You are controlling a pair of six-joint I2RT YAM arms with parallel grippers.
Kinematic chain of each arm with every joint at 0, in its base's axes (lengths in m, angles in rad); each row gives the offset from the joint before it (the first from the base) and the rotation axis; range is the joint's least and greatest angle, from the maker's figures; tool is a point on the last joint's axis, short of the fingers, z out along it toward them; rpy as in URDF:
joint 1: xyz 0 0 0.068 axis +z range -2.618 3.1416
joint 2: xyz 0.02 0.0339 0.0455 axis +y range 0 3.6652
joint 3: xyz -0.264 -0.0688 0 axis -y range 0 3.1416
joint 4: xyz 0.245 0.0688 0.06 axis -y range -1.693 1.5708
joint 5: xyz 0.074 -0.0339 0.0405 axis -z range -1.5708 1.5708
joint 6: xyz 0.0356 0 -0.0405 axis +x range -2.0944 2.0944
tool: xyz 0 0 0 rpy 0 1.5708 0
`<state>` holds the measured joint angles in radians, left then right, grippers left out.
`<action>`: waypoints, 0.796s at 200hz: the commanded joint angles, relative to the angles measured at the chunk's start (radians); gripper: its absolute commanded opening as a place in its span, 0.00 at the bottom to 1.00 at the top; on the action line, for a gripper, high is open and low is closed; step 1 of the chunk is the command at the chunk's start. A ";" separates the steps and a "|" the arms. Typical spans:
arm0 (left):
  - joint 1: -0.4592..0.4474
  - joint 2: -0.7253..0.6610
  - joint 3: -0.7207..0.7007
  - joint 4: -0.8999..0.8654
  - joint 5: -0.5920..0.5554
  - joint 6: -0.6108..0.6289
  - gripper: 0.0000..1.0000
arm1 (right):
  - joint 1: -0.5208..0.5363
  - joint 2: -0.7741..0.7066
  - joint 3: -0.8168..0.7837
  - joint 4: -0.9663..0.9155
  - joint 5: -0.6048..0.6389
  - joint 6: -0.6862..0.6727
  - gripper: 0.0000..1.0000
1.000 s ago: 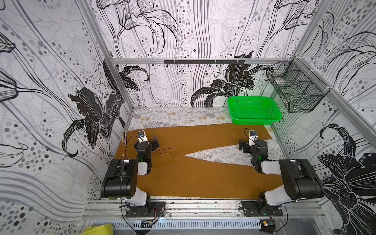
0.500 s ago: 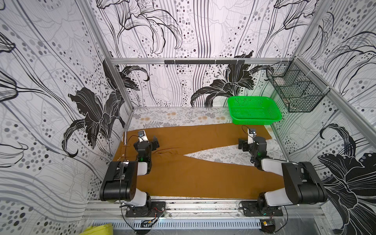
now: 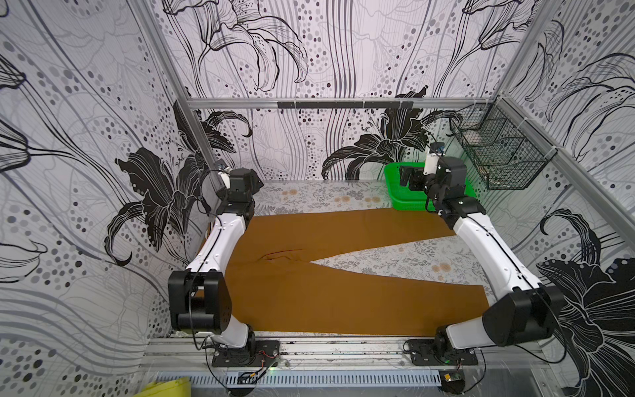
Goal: Roll up the long pants
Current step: Fold the long pant at the center of the board.
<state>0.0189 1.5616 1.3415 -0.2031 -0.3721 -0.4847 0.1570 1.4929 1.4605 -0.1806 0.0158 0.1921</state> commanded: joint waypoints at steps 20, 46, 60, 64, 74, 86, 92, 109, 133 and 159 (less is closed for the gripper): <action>0.178 0.173 0.212 -0.308 0.259 -0.196 0.99 | -0.078 0.181 0.137 -0.215 -0.117 0.216 1.00; 0.262 0.404 0.518 -0.594 0.339 -0.228 1.00 | -0.079 0.261 0.180 -0.256 -0.029 0.179 1.00; 0.272 0.541 0.710 -0.784 0.311 -0.247 0.99 | -0.077 0.270 0.178 -0.248 0.013 0.148 1.00; 0.274 0.581 0.758 -0.831 0.313 -0.248 0.99 | -0.077 0.271 0.179 -0.247 0.024 0.136 1.00; 0.276 0.672 0.901 -0.951 0.304 -0.261 0.99 | -0.077 0.275 0.179 -0.243 0.040 0.114 1.00; 0.283 0.762 1.037 -1.072 0.298 -0.295 1.00 | -0.077 0.280 0.171 -0.234 0.051 0.096 1.00; 0.290 0.791 1.075 -1.104 0.315 -0.318 0.99 | -0.077 0.282 0.167 -0.228 0.046 0.084 0.99; 0.323 0.821 1.068 -1.109 0.425 -0.392 0.99 | -0.074 0.291 0.149 -0.212 0.043 0.068 1.00; 0.352 0.822 1.009 -1.071 0.539 -0.459 0.99 | -0.073 0.315 0.127 -0.198 0.024 0.067 0.99; 0.355 0.807 0.993 -1.067 0.544 -0.476 0.99 | -0.071 0.347 0.131 -0.208 0.004 0.073 1.00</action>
<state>0.3599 2.3947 2.3478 -1.2507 0.1089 -0.9039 0.0750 1.7935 1.6070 -0.3874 0.0330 0.2794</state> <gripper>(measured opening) 0.995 0.995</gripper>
